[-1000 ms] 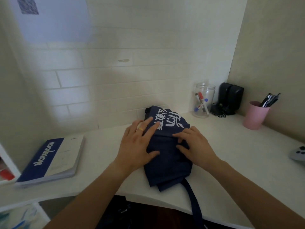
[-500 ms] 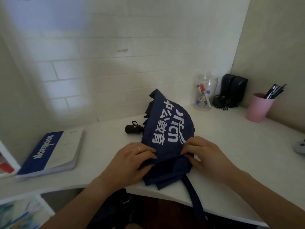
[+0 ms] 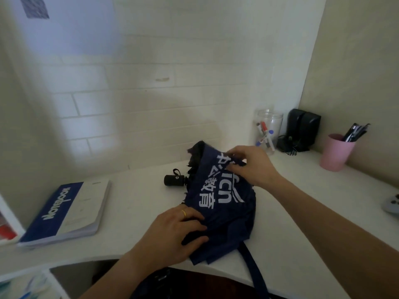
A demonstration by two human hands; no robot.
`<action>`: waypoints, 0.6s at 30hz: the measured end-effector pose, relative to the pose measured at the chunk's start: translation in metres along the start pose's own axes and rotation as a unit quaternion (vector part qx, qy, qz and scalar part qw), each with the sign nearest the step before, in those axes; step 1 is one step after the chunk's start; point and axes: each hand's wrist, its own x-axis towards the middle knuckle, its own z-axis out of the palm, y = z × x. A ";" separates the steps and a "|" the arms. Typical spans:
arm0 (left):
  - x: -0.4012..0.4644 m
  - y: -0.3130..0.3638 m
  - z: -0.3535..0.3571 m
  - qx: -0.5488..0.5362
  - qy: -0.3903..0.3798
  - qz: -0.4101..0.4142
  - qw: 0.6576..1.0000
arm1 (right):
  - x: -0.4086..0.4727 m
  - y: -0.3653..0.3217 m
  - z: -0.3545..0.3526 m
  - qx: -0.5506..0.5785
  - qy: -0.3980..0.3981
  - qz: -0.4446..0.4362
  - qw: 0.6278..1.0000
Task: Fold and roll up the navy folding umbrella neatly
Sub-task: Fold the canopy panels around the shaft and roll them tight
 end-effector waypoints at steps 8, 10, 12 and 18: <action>-0.007 0.008 0.008 0.039 0.050 -0.101 0.993 | -0.083 -0.009 0.024 -0.097 0.023 -0.189 0.977; -0.012 0.014 0.005 0.039 0.109 -0.160 0.980 | -0.099 -0.001 0.034 -0.110 -0.012 -0.190 0.976; -0.012 0.022 -0.002 0.042 0.205 -0.152 0.966 | -0.110 0.006 0.042 -0.119 -0.042 -0.197 0.972; 0.007 0.024 -0.010 0.042 0.073 -0.127 0.988 | -0.112 0.009 0.028 -0.029 -0.063 -0.155 0.985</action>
